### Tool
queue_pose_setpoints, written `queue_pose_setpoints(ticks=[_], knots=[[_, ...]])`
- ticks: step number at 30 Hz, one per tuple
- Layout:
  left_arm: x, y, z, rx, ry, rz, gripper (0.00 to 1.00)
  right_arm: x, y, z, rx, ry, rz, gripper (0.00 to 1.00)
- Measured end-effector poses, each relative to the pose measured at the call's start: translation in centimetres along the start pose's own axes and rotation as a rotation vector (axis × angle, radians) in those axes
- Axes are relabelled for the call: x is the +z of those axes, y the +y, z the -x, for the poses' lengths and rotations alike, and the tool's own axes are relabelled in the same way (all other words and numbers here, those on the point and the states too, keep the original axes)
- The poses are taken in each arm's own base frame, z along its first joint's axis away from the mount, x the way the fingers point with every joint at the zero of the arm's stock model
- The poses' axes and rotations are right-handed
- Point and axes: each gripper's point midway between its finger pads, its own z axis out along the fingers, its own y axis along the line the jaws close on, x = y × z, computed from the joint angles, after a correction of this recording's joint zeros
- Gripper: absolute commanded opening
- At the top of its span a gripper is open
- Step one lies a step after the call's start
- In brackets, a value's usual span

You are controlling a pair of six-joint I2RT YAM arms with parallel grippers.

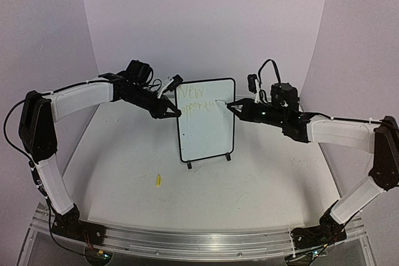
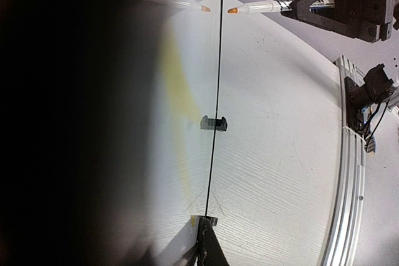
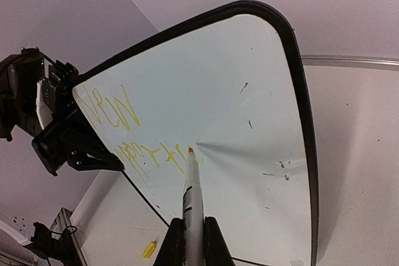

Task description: Write a sentence on the whiteboard

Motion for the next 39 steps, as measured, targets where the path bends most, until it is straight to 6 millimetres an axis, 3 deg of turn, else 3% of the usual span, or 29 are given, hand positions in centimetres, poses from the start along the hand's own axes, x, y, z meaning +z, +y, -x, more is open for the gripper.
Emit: queue_pose_setpoints(ticks=[22, 30, 39], knots=[[-0.1, 0.0, 0.0, -0.003, 0.002, 0.002, 0.0, 0.6, -0.7, 0.0, 0.004, -0.004, -0.023, 0.0], [-0.1, 0.0, 0.0, -0.006, 0.003, 0.004, 0.0, 0.5, -1.7, -1.9, 0.029, 0.03, -0.043, 0.0], [-0.1, 0.0, 0.0, -0.006, 0.003, 0.005, 0.0, 0.5, -1.6, -1.7, 0.039, 0.023, -0.039, 0.0]])
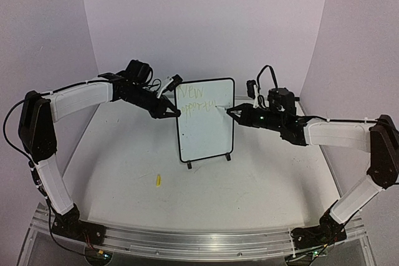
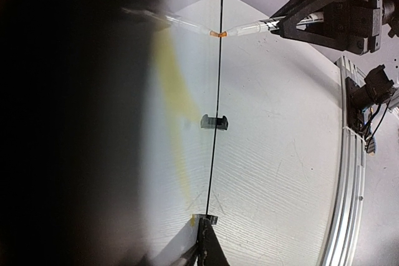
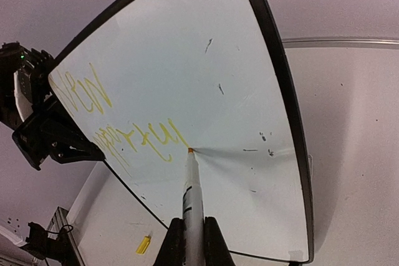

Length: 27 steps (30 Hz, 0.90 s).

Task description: Write a sentence on the whiteboard

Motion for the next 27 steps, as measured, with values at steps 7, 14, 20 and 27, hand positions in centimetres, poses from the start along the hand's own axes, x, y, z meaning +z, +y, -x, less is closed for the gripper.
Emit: queue_pose_setpoints(ticks=[7, 14, 20, 27], knots=[[0.0, 0.0, 0.0, 0.001, 0.0, 0.0, 0.0, 0.0, 0.6, 1.0, 0.007, -0.042, 0.025, 0.0], [0.0, 0.0, 0.0, 0.001, 0.0, 0.0, 0.0, 0.0, 0.6, 1.2, 0.01, -0.051, 0.024, 0.0], [0.0, 0.0, 0.0, -0.005, 0.0, 0.001, 0.0, -0.1, 0.4, 1.7, 0.01, -0.071, 0.008, 0.0], [0.0, 0.0, 0.0, -0.009, 0.0, 0.002, 0.0, -0.2, 0.3, 2.0, 0.012, -0.086, -0.006, 0.0]])
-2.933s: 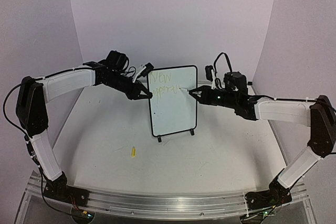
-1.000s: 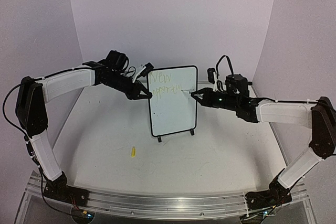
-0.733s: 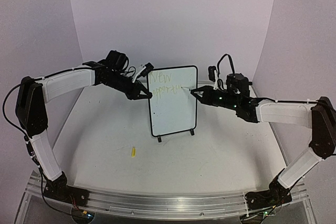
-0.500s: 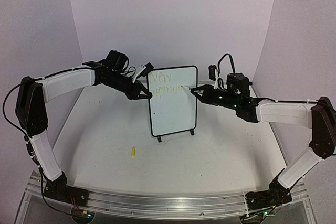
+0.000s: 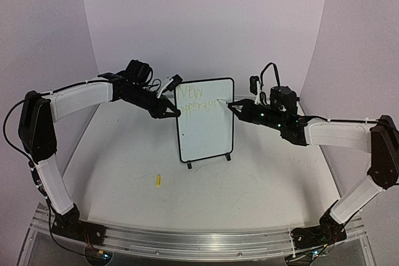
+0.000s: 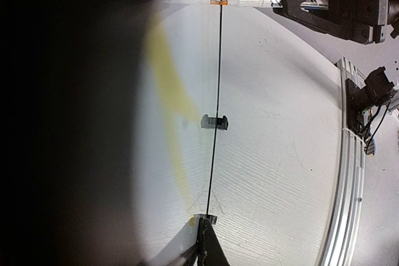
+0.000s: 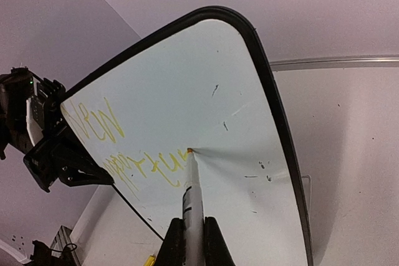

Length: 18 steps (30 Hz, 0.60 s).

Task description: Write a sentence on the whiteboard

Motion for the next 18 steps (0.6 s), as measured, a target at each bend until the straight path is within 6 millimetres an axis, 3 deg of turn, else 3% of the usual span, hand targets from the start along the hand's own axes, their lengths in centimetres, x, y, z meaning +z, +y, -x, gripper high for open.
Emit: queue_pose_setpoints(ticks=[12, 18], knots=[[0.0, 0.0, 0.0, -0.011, 0.001, 0.001, 0.0, -0.1, -0.7, -0.7, 0.012, 0.008, -0.017, 0.0], [0.0, 0.0, 0.0, -0.012, 0.001, 0.001, 0.0, -0.2, -1.5, -2.1, 0.028, 0.035, -0.033, 0.0]])
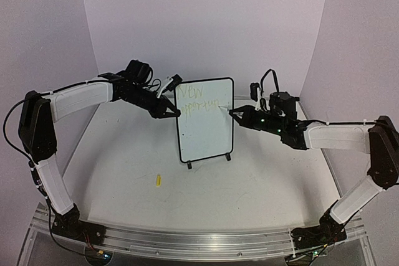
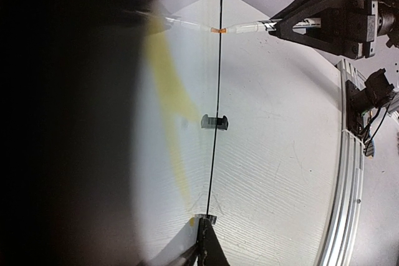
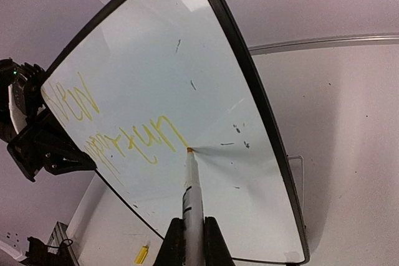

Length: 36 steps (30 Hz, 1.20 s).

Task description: Write a sentence on the whiteboard

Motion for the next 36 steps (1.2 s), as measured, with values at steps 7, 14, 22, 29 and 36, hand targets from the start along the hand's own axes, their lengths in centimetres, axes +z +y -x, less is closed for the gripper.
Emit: queue_pose_setpoints(ticks=[7, 14, 22, 29, 36], knots=[[0.0, 0.0, 0.0, 0.0, 0.0, 0.001, 0.0, 0.0, -0.3, -0.6, 0.006, 0.013, -0.005, 0.0], [0.0, 0.0, 0.0, 0.004, 0.0, 0.001, 0.0, -0.2, -0.1, -0.7, 0.0, 0.021, 0.002, 0.0], [0.0, 0.0, 0.0, 0.024, -0.001, -0.001, 0.0, -1.3, 0.8, -0.6, -0.013, 0.042, 0.02, 0.0], [0.0, 0.0, 0.0, 0.025, -0.001, -0.001, 0.0, -2.9, 2.3, 1.2, -0.041, 0.01, 0.068, 0.0], [0.0, 0.0, 0.0, 0.026, -0.001, 0.0, 0.0, -3.0, 1.9, 1.2, -0.053, 0.018, 0.064, 0.0]])
